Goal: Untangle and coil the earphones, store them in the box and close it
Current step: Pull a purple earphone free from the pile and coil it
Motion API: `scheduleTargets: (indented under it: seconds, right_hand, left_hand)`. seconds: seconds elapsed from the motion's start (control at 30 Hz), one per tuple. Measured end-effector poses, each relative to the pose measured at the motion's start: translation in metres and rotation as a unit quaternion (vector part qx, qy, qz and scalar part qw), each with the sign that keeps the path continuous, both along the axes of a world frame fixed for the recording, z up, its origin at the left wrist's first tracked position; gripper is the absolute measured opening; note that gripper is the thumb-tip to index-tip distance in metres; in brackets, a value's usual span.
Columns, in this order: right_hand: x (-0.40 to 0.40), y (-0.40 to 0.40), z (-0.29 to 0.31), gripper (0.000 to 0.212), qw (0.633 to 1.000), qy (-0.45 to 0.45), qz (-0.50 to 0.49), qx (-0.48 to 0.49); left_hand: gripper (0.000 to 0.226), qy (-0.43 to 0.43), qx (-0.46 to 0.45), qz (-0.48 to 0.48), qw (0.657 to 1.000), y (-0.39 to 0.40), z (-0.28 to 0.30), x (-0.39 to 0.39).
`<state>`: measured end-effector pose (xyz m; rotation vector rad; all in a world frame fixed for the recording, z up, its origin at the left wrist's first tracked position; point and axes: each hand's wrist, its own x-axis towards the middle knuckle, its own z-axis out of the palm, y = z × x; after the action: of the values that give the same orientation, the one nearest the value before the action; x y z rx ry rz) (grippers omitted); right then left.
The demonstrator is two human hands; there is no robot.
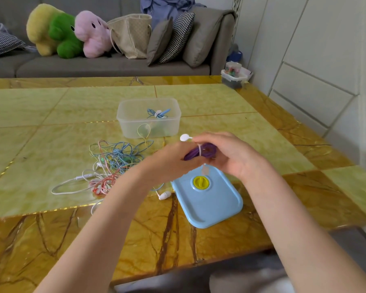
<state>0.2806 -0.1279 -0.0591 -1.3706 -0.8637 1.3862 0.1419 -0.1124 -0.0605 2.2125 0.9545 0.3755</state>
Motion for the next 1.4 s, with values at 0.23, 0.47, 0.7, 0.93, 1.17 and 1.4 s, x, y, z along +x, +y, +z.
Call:
scheduleTargets:
  seconds: [0.23,0.47,0.7,0.93,1.17,1.4]
  right_hand:
    - [-0.001,-0.008,-0.004,0.024,0.976,0.196,0.077,-0.052]
    - [-0.011,-0.005,-0.01,0.016,0.981,0.191,-0.001,0.033]
    - [-0.018,-0.001,-0.013,0.013,0.897,-0.363,-0.067,0.241]
    - [-0.005,-0.004,-0.003,0.015,0.799,-0.479,-0.005,0.363]
    - [0.006,-0.014,0.005,0.012,0.935,-0.257,0.048,0.239]
    - [0.005,-0.015,0.008,0.013,0.985,-0.036,-0.004,0.166]
  left_hand:
    - [0.015,-0.189,-0.221,-0.109,0.95,-0.004,0.007,-0.02]
    - [0.017,-0.293,-0.255,0.04,0.921,0.01,-0.002,-0.012]
    - [0.032,-0.192,-0.116,0.232,0.946,0.023,-0.017,0.0]
    - [0.012,-0.136,-0.011,0.195,0.971,0.021,-0.014,-0.001]
    - [0.017,-0.13,-0.102,0.039,0.985,0.007,0.0,-0.012]
    - [0.021,-0.236,-0.154,0.042,0.959,0.001,-0.003,0.0]
